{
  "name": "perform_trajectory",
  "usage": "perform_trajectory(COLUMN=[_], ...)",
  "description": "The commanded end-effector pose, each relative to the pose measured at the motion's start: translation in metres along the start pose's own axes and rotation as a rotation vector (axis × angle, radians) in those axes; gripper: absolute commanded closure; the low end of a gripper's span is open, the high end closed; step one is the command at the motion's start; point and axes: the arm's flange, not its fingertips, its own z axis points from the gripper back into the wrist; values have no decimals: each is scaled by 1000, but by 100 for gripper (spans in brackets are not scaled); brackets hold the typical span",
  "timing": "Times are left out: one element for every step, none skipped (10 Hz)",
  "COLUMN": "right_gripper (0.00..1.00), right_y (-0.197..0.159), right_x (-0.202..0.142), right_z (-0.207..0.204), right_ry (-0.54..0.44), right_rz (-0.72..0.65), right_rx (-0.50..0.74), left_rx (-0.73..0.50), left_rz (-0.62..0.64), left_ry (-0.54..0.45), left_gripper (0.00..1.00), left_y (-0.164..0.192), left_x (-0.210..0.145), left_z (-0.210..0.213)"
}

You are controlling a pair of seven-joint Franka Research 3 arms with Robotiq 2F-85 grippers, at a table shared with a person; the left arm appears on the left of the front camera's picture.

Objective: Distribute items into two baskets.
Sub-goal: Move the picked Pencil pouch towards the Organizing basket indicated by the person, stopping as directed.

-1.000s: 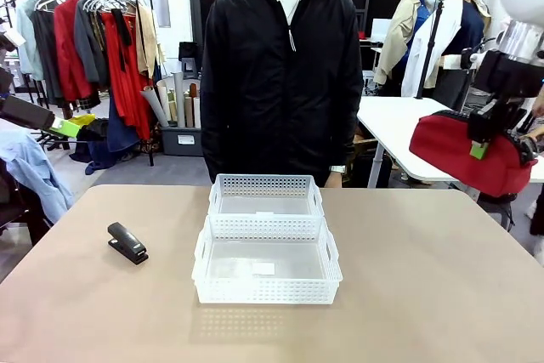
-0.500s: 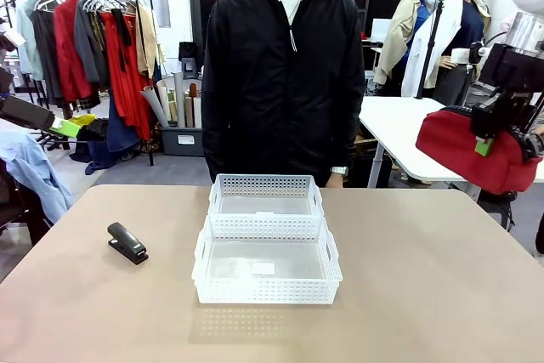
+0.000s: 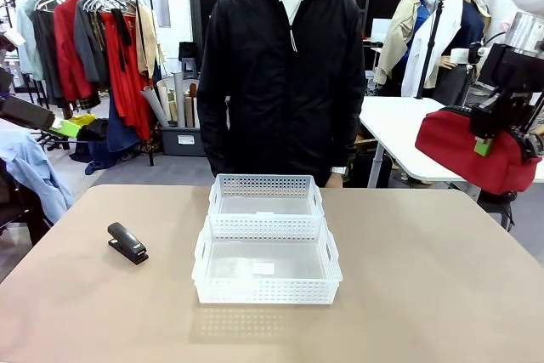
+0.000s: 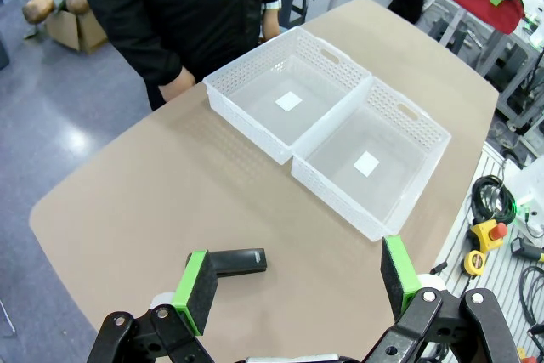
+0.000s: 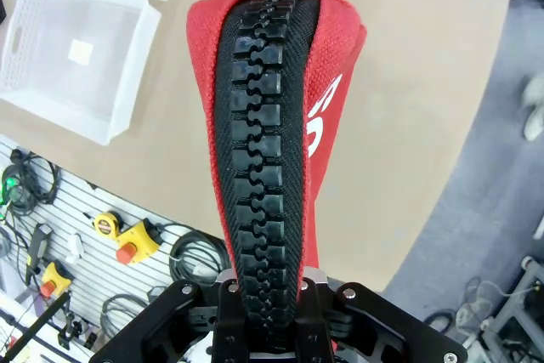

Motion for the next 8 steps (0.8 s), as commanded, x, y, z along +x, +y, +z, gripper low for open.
perform_trajectory(right_gripper=[100, 100, 100, 100, 100, 100, 100, 100], right_y=[-1, -1, -1, -1, -1, -1, -1, -1], right_x=[-1, -1, -1, -1, -1, -1, -1, -1], right_z=[2, 2, 2, 2, 2, 2, 2, 2], right_ry=[-4, -4, -4, -4, -4, -4, -4, -4], right_rz=[6, 6, 6, 6, 6, 6, 6, 6], right_rx=[-2, -2, -2, -2, -2, -2, -2, -2], left_rx=[4, 4, 4, 4, 4, 4, 4, 4], left_rz=[-6, -6, -6, -6, -6, -6, -6, -6], left_ry=[-11, -11, -11, -11, -11, -11, -11, -11], left_gripper=[0, 0, 0, 0, 0, 0, 0, 0], left_y=[0, 0, 0, 0, 0, 0, 0, 0], left_x=[1, 1, 1, 1, 1, 1, 1, 1], left_z=[1, 1, 1, 1, 1, 1, 1, 1])
